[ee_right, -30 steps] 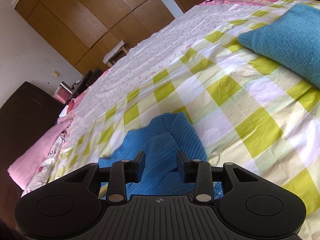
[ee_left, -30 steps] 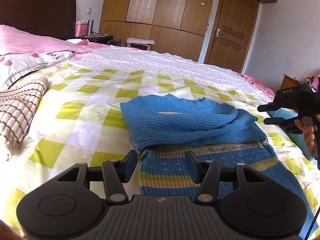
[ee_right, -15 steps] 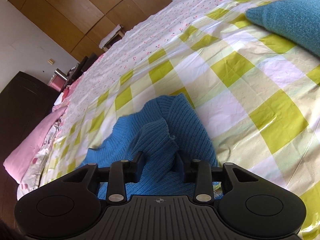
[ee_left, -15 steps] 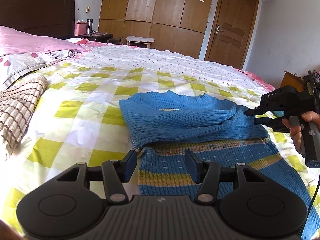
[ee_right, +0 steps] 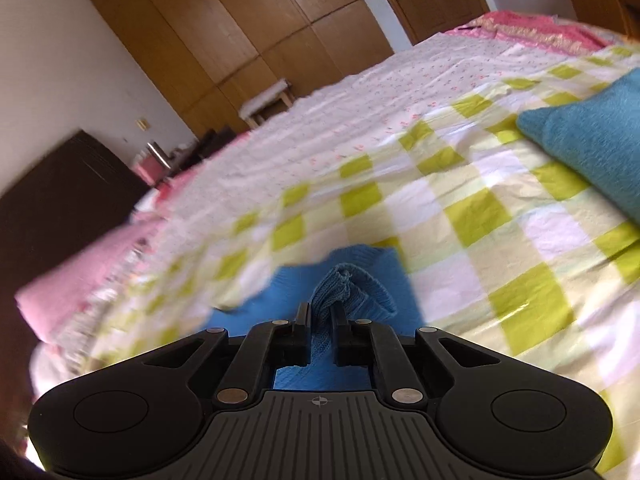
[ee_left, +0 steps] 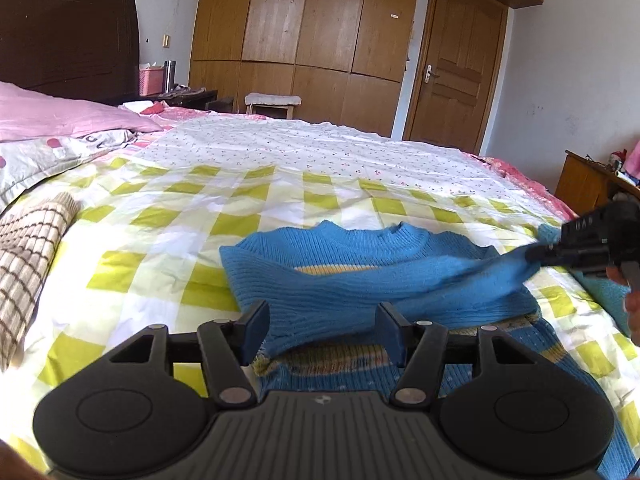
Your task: Fold small clothes
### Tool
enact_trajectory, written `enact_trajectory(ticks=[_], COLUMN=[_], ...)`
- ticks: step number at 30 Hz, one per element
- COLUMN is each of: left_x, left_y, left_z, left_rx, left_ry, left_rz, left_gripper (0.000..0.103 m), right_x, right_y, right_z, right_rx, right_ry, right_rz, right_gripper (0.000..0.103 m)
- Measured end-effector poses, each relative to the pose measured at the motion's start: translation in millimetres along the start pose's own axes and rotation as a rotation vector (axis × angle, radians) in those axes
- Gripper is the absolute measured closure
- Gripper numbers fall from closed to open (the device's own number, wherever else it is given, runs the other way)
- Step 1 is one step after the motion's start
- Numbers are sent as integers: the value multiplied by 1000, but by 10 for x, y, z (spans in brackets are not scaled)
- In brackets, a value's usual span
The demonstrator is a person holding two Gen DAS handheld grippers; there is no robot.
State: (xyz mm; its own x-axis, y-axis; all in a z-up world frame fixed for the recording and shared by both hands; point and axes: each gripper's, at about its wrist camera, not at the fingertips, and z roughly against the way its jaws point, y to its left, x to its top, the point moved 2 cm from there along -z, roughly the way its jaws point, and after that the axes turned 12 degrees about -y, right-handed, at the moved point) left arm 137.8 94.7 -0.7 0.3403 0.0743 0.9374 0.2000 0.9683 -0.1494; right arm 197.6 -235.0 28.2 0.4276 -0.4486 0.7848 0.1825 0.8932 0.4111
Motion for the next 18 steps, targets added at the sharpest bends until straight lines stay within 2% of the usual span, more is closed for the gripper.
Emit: enact_trajectory(ticks=[2, 4, 10, 13, 18], left_x=[-15, -64, -276, -325, -300], left_y=[3, 15, -20, -41, -28], left_z=[-144, -283, -502, -494, -456], left_rx=[17, 36, 71, 84, 93], left_ry=[16, 50, 152, 164, 160], left_rz=[-16, -27, -105, -140, -116], left_gripper=[40, 40, 39, 37, 37], right_x=[-115, -207, -297, -311, -329], right_y=[-64, -96, -34, 5, 83], right_z=[-116, -133, -112, -102, -54], right_rx=[-63, -92, -110, -120, -123], right_ry=[53, 56, 47, 48, 32], right_rz=[53, 101, 206, 263, 341], right_gripper=[93, 93, 92, 89, 89])
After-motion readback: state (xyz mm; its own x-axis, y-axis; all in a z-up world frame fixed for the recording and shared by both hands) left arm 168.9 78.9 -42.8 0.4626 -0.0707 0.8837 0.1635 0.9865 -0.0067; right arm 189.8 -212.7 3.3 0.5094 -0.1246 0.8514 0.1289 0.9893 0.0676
